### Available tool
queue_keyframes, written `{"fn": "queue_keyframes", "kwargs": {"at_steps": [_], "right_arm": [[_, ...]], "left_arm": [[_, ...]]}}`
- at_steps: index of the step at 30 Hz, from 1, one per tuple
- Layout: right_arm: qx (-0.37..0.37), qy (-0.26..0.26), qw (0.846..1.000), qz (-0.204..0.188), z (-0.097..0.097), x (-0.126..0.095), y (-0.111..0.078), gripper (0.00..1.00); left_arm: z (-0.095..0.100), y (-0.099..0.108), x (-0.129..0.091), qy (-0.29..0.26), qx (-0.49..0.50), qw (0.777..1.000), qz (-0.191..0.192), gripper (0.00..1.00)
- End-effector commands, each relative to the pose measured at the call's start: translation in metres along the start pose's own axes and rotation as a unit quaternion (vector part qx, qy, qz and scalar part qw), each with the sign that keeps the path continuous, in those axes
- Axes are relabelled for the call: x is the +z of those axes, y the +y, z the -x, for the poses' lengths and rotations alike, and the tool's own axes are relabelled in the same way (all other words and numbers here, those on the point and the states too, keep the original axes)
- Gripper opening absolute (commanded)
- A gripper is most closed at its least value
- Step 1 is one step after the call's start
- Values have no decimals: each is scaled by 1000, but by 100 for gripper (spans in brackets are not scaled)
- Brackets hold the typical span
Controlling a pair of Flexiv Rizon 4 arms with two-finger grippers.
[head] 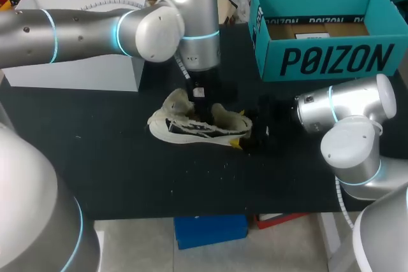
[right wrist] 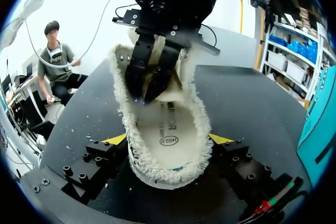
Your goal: Take the shoe out of the shoebox, open the shoe tongue, remove and reinsert the insole, then place the shoe into the shoebox
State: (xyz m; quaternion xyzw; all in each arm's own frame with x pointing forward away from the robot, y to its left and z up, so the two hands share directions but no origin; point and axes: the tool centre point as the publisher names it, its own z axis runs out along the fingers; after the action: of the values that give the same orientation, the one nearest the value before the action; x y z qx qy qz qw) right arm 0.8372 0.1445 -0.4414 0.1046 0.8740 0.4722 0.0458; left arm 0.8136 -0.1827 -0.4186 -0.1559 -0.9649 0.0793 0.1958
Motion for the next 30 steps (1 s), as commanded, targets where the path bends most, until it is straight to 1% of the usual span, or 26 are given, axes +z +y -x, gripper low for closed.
{"fn": "queue_keyframes", "kwargs": {"at_steps": [1,5,8,12,16,17,19,25,30], "right_arm": [[1,-1,1000,0,1,1,-3,0],[1,-1,1000,0,1,1,-3,0],[1,-1,1000,0,1,1,-3,0],[1,-1,1000,0,1,1,-3,0],[1,-1,1000,0,1,1,-3,0],[1,-1,1000,0,1,1,-3,0],[1,-1,1000,0,1,1,-3,0],[1,-1,1000,0,1,1,-3,0],[1,-1,1000,0,1,1,-3,0]], "left_arm": [[-1,-3,14,3,2,1000,2,46],[0,-2,17,2,-2,1000,8,44],[0,-1,18,-4,-7,1000,5,44],[-1,0,17,-29,-28,999,23,40],[-1,5,17,-71,-52,995,46,39],[-1,7,17,-88,-62,992,61,39],[0,10,18,-101,-67,990,67,40],[11,25,14,-129,-72,987,58,39],[18,30,9,-144,-63,986,58,38]]}}
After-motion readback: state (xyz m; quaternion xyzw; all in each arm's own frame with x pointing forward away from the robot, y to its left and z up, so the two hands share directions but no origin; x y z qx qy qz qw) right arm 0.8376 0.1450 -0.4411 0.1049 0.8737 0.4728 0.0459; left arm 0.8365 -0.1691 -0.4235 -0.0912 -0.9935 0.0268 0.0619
